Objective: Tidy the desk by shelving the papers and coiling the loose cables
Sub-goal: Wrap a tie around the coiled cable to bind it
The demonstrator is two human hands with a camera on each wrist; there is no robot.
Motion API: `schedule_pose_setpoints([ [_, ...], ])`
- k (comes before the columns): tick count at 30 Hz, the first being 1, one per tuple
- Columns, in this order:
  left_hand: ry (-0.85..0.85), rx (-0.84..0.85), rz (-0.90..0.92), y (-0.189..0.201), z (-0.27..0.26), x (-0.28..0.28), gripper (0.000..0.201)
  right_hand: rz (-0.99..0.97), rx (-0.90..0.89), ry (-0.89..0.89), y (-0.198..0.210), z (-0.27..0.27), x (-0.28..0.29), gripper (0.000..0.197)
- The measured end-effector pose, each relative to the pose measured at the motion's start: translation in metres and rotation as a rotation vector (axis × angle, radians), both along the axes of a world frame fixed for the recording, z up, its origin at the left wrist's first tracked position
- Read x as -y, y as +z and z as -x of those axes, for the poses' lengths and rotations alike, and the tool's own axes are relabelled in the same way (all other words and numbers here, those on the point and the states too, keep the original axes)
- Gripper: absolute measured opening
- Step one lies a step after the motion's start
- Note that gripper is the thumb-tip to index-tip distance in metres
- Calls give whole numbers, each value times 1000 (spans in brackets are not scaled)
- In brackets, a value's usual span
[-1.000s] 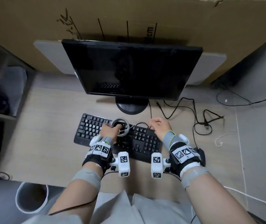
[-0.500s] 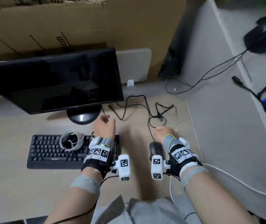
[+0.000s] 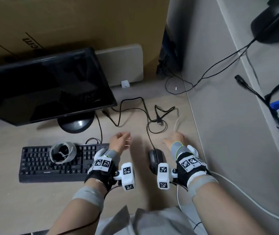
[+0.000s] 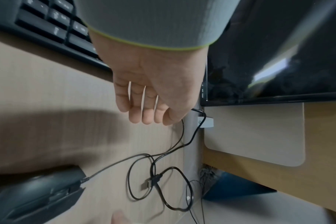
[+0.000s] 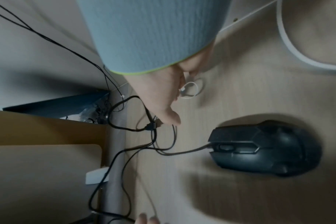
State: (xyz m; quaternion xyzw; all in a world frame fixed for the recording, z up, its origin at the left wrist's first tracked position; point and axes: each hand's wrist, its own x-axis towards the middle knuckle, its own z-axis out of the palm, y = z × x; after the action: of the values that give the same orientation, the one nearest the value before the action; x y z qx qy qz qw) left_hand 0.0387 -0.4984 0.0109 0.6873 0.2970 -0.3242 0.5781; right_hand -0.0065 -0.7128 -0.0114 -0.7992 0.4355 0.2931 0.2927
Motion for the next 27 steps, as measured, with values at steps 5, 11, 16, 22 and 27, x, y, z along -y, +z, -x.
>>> schedule_pose_setpoints([
  [5, -80, -88, 138, 5, -6, 17, 19, -266, 234, -174, 26, -5, -20, 41],
  [11, -93, -62, 326, 4, 2, 30, 27, -637, 281, 101, 41, -11, -38, 24],
  [16, 6, 31, 338, 7, -13, 11, 22, -566, 375, 105, 46, -41, -44, 10],
  [22, 108, 15, 213, -7, -29, -13, 34, 298, 532, -157, 37, -88, -22, 51],
  [27, 79, 14, 207, -5, -36, -12, 29, 120, 163, -60, -4, -93, -22, 32],
])
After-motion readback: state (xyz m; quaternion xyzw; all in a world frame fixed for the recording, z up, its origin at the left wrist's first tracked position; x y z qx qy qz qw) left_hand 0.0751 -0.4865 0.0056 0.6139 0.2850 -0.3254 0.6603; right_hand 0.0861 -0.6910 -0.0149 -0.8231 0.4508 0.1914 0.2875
